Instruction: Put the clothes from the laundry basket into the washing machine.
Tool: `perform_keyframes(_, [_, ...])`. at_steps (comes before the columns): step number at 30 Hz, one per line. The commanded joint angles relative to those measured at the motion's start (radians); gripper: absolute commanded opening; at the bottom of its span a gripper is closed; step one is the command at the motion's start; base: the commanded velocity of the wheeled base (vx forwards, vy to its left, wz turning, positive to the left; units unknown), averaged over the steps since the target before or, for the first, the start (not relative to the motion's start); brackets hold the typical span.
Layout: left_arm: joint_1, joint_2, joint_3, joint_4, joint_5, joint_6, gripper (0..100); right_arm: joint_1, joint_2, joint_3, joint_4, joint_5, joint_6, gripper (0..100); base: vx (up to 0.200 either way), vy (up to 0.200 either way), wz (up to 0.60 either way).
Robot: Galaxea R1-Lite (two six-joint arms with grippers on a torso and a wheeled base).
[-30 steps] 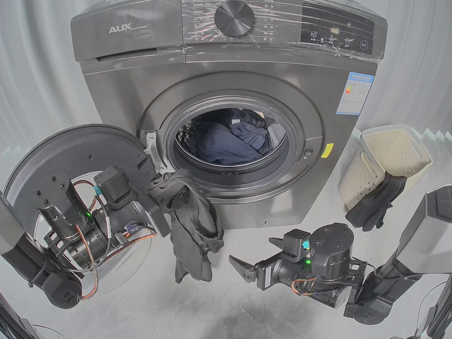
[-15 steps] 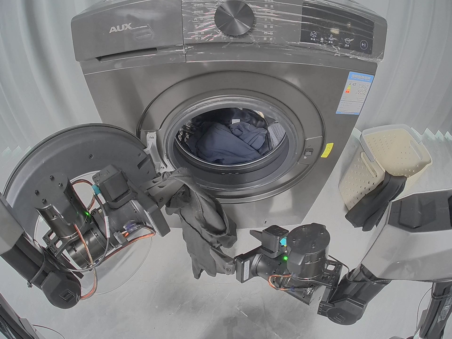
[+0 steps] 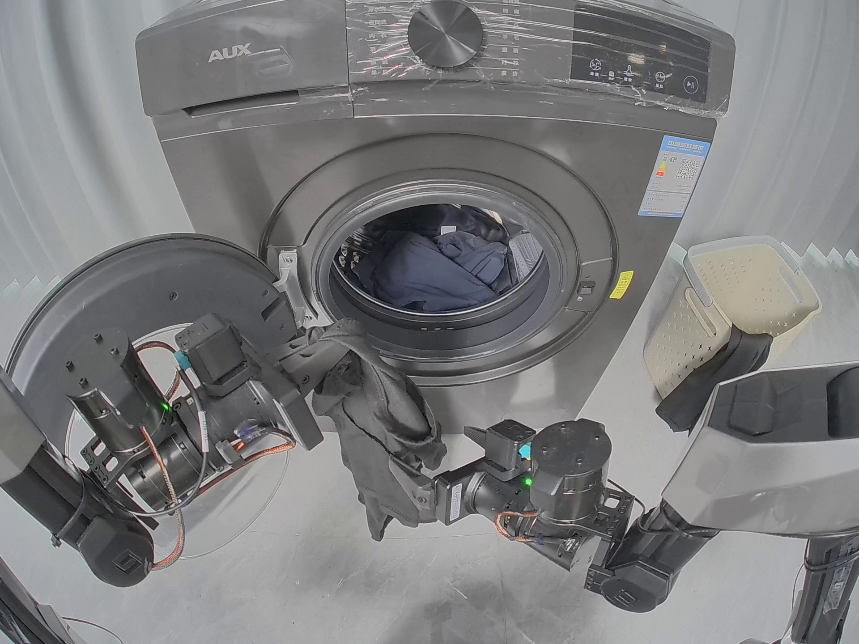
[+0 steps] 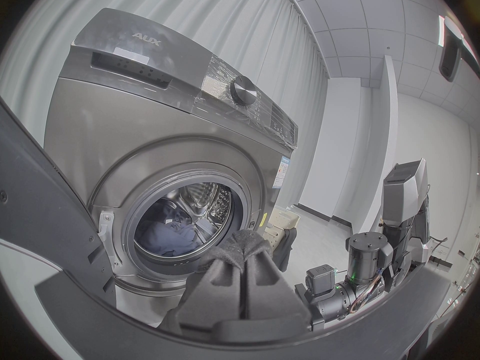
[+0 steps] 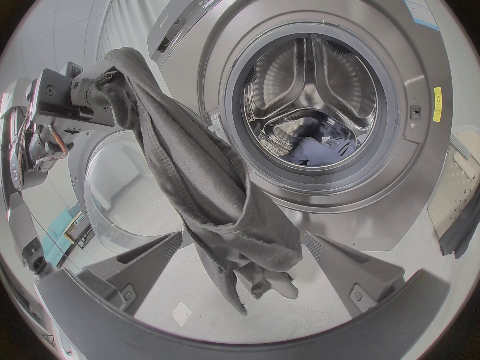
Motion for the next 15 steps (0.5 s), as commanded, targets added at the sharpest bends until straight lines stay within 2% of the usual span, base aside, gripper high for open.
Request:
perform_keyframes(1, [-0.001, -0.002, 0.001, 0.0, 0.0, 0.0, 0, 0.001, 0.005, -0.011, -0.002, 0.0, 0.0, 100, 0.0, 0.0, 0.0])
perform_keyframes(10, [-0.001, -0.002, 0.0, 0.0, 0.0, 0.0, 0, 0.002, 0.022, -0.037, -0.007, -0.003, 0.006, 100, 0.0, 0.0, 0.0])
perform_keyframes(11, [-0.001, -0.002, 0.0, 0.0, 0.0, -0.002, 0, 0.005, 0.028, -0.044, -0.017, -0.005, 0.006, 0, 0.0, 0.0, 0.0])
perform_keyframes(15, [0.001, -0.004, 0.0, 0.0, 0.0, -0.002, 0, 0.01, 0.042, -0.059, -0.039, -0.003, 0.005, 0, 0.0, 0.0, 0.0])
